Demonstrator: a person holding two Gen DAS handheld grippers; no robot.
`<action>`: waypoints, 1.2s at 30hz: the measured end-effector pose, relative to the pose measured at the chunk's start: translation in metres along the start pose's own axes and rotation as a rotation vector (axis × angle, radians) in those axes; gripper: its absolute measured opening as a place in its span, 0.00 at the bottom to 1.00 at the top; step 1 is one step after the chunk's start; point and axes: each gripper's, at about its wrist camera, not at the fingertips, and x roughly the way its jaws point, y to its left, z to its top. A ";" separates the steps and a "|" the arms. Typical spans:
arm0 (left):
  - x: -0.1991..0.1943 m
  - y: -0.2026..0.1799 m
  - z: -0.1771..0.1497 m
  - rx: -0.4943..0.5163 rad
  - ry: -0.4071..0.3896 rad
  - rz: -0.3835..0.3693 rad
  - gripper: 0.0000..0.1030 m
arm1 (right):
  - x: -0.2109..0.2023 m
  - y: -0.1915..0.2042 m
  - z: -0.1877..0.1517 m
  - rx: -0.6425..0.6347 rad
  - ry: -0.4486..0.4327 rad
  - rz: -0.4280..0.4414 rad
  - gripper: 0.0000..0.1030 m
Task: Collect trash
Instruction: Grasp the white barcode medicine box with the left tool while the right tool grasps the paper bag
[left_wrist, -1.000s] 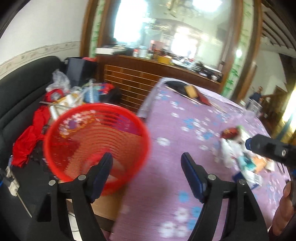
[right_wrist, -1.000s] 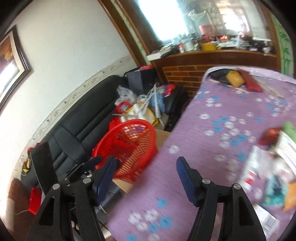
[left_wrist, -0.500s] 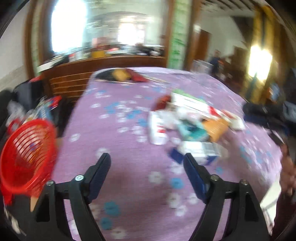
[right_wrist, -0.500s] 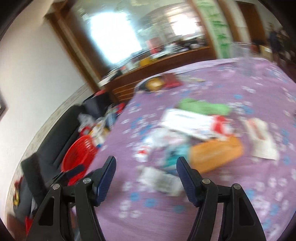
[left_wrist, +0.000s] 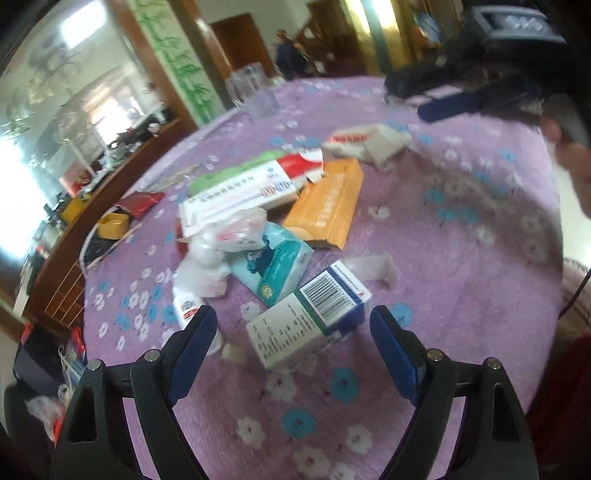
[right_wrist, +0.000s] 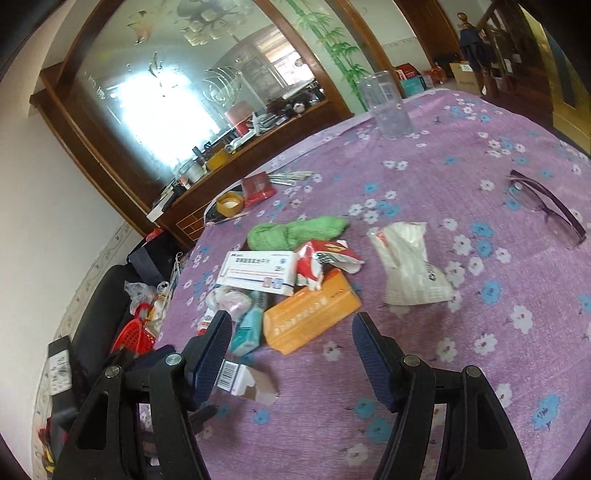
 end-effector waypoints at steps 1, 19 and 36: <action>0.007 0.002 0.002 0.003 0.014 0.004 0.81 | 0.000 -0.002 -0.001 0.002 0.001 -0.001 0.70; 0.005 -0.023 -0.002 -0.144 0.094 -0.156 0.42 | 0.012 -0.049 0.020 0.058 -0.024 -0.182 0.70; 0.028 -0.022 0.004 -0.349 0.065 -0.147 0.41 | 0.082 -0.064 0.027 -0.048 0.082 -0.371 0.59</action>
